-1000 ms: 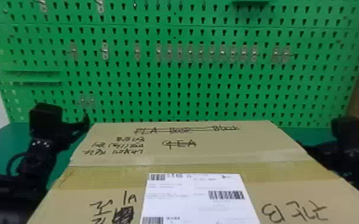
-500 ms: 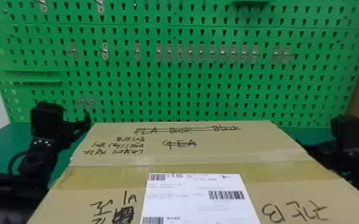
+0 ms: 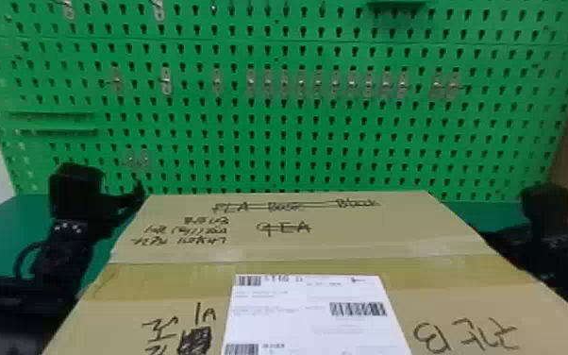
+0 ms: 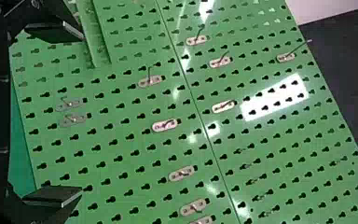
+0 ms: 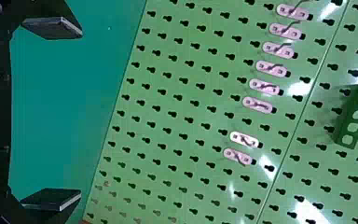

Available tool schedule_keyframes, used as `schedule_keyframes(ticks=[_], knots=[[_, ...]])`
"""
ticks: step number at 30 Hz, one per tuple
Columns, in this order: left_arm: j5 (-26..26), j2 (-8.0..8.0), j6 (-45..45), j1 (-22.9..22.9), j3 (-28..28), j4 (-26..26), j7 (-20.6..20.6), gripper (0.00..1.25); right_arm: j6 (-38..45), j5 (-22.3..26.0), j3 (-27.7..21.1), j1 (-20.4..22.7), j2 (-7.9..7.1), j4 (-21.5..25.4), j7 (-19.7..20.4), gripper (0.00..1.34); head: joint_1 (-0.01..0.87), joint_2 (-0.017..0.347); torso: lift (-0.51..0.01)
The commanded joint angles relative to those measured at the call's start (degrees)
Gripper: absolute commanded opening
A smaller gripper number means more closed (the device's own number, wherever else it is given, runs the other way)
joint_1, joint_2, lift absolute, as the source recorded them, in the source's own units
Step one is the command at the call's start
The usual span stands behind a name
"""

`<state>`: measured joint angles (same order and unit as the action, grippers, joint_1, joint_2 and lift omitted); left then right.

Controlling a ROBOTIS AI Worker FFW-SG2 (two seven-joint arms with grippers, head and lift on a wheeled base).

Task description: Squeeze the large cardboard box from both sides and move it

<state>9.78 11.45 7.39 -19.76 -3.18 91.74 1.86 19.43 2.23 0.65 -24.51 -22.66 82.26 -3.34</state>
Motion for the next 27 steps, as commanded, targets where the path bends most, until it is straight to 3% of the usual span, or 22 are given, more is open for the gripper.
schedule_keyframes(ticks=[1, 10, 27], knots=[[-0.5, -0.12, 0.3, -0.1, -0.1, 0.1, 0.2, 1.12, 0.1, -0.8, 0.1, -0.1, -0.10, 0.1, 0.0, 1.24, 0.398, 0.051, -0.209], [-1.6, -0.12, 0.8, 0.3, -0.1, 0.0, 0.9, 1.12, 0.1, -3.1, 0.4, 0.1, -0.19, 0.6, 0.0, 1.24, 0.398, 0.051, -0.209], [-2.5, -0.03, 1.0, 0.0, 0.0, 0.0, 0.9, 1.12, 0.3, -2.6, -0.1, 0.1, -0.10, 0.5, 0.1, 1.24, 0.397, 0.051, -0.209]])
